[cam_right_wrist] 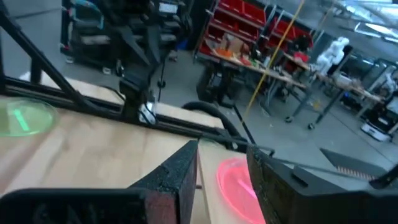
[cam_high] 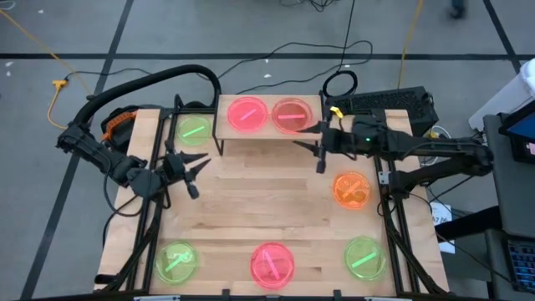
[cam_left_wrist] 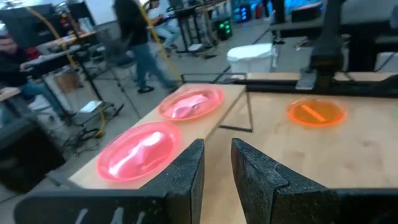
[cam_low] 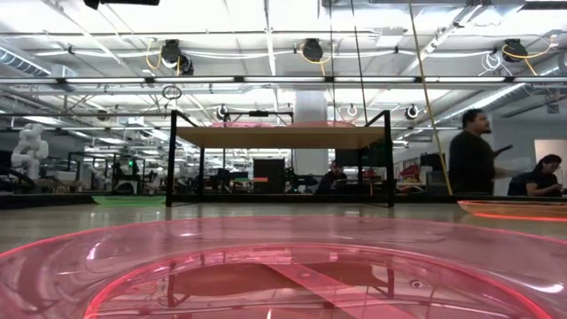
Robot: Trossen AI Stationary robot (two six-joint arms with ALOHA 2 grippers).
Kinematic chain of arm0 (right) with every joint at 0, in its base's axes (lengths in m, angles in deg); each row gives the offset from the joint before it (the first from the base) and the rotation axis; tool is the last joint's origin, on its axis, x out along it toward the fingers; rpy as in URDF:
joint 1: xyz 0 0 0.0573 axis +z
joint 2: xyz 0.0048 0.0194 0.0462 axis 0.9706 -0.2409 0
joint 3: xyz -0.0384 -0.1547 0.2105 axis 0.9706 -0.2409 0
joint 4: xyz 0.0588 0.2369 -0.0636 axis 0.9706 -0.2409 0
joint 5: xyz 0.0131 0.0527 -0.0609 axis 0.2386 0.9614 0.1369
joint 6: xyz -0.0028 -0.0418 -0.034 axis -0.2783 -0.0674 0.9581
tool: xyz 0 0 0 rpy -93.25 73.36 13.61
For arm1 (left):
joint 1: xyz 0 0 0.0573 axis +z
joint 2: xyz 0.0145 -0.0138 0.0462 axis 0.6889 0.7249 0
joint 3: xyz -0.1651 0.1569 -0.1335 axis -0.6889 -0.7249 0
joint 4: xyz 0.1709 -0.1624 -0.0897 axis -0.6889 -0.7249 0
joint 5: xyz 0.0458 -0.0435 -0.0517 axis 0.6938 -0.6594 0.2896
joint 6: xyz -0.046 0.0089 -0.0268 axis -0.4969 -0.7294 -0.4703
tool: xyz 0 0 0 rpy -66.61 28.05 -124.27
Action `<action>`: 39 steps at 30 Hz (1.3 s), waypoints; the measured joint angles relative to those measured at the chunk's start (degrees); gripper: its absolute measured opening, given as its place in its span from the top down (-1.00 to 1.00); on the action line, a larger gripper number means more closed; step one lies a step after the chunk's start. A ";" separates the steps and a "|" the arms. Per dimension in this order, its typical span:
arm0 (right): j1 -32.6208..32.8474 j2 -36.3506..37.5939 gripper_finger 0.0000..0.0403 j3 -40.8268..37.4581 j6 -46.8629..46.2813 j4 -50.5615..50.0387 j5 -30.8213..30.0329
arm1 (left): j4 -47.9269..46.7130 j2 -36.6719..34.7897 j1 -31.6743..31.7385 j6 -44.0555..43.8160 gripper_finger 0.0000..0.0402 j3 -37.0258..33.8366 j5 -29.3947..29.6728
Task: Place and stack plates onto a shelf
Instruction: Stack the green plate on top of the pink plate on the shelf
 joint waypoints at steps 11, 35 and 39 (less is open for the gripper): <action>3.07 5.17 0.39 -7.18 -0.91 6.03 -6.10 | -34.40 3.55 15.04 -25.32 0.56 4.68 -5.37; 3.03 14.14 0.39 -24.96 -1.53 30.66 -7.87 | -40.02 21.34 36.39 -19.40 0.56 0.87 -18.84; 3.03 14.09 0.39 -24.96 -1.78 30.27 -7.87 | -39.69 24.18 37.60 -17.75 0.51 0.87 -20.36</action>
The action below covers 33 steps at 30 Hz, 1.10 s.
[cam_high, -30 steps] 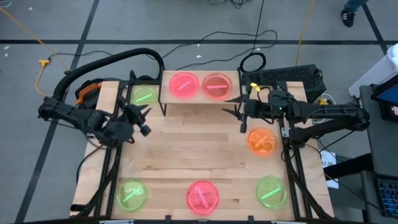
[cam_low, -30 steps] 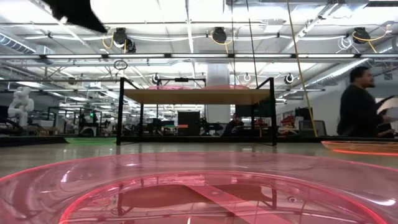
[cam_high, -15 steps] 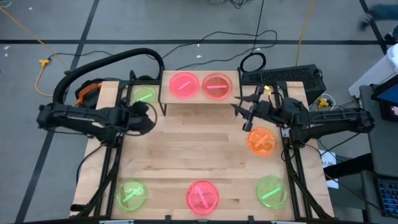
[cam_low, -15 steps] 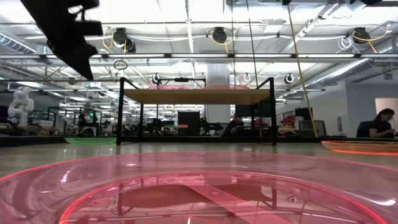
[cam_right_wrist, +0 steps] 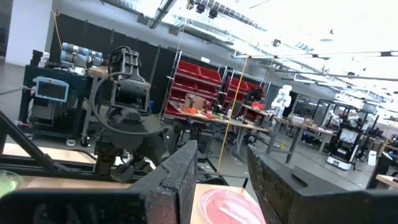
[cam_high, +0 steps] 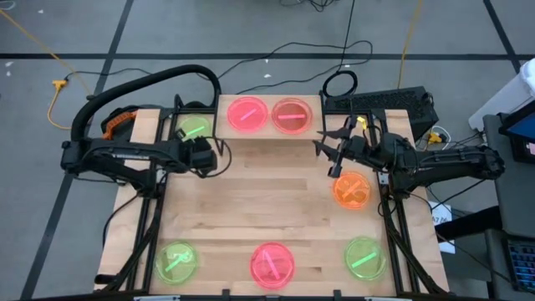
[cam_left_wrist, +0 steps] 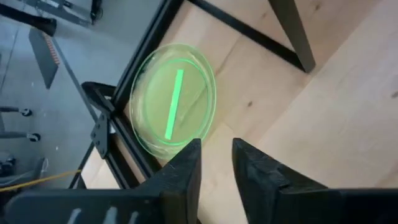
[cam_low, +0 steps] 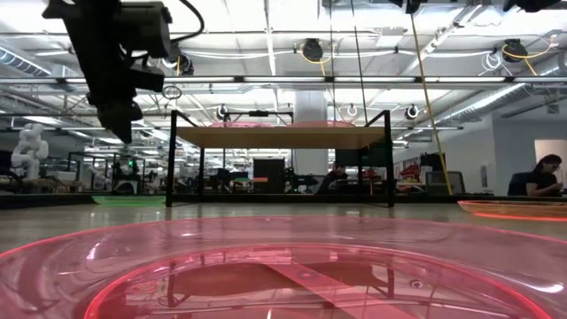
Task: Place and stack plates onto a shelf
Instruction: Stack the green plate on top of the pink plate on the shelf
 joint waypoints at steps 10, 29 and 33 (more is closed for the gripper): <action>0.00 -0.11 0.39 0.00 -2.74 -2.49 0.18 | 3.85 1.07 0.80 2.59 -0.30 0.00 1.72; 0.00 -0.28 0.39 0.00 -2.73 -4.81 0.29 | 7.11 1.07 1.86 5.55 -0.49 0.00 1.87; 0.00 -0.28 0.39 0.00 -2.74 -4.82 0.31 | 7.11 1.05 2.73 6.13 -0.49 0.00 2.31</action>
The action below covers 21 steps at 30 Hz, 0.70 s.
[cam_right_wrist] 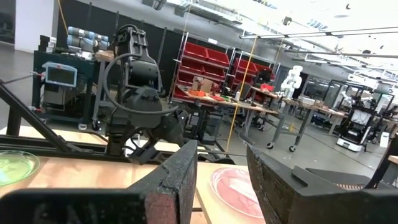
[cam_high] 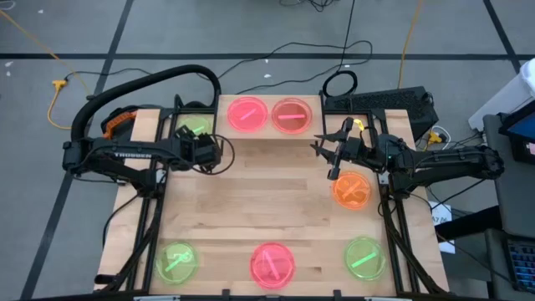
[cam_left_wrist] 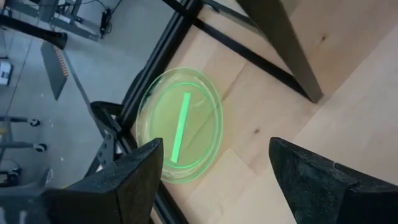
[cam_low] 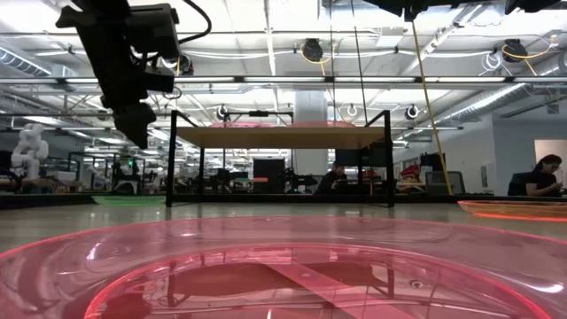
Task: Place and stack plates onto a shelf
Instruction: Stack the green plate on top of the pink plate on the shelf
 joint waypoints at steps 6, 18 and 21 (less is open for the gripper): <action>0.00 0.02 0.39 -1.79 0.00 1.23 0.02 | -0.04 -0.02 2.00 -0.24 -0.49 0.00 0.04; 0.00 0.03 0.39 -8.29 0.02 14.71 0.00 | 0.48 -0.02 13.96 4.07 -0.49 0.00 -3.85; 0.00 0.04 0.39 -8.31 0.21 15.28 0.00 | 2.48 -0.02 16.28 7.01 -0.49 -0.03 -5.61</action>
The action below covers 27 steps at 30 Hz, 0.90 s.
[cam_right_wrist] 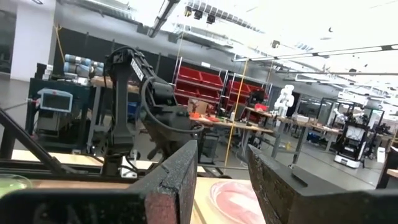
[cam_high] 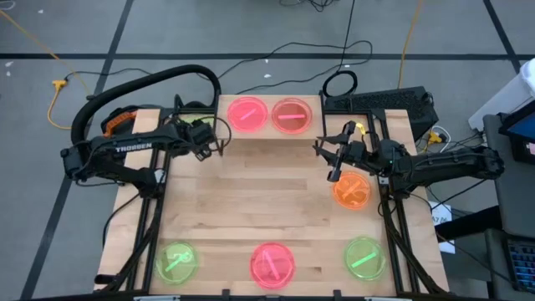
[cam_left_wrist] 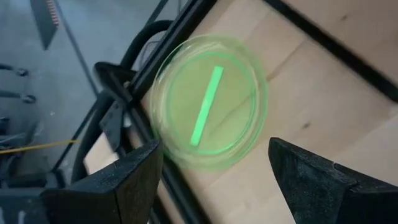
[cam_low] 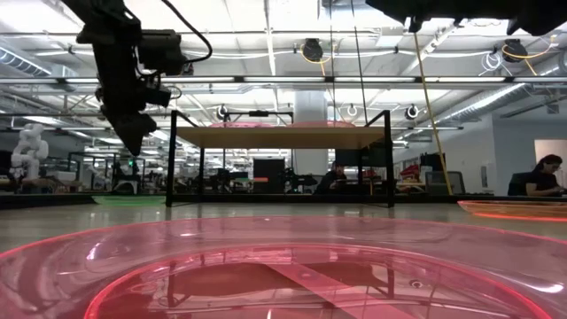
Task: Place and stack plates onto a shelf
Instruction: Stack the green plate on top of the pink plate on the shelf
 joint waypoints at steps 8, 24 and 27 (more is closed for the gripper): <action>-0.02 0.02 0.39 0.00 0.18 0.75 -0.02 | 6.22 0.00 5.82 7.78 -0.49 -3.22 -5.70; -0.08 0.00 0.39 0.00 0.86 2.68 -0.24 | 15.94 5.52 12.67 12.37 -0.49 -11.27 -18.61; -0.15 0.02 0.39 0.00 0.86 2.92 -0.26 | 17.67 8.32 13.86 12.73 -0.49 -11.27 -15.64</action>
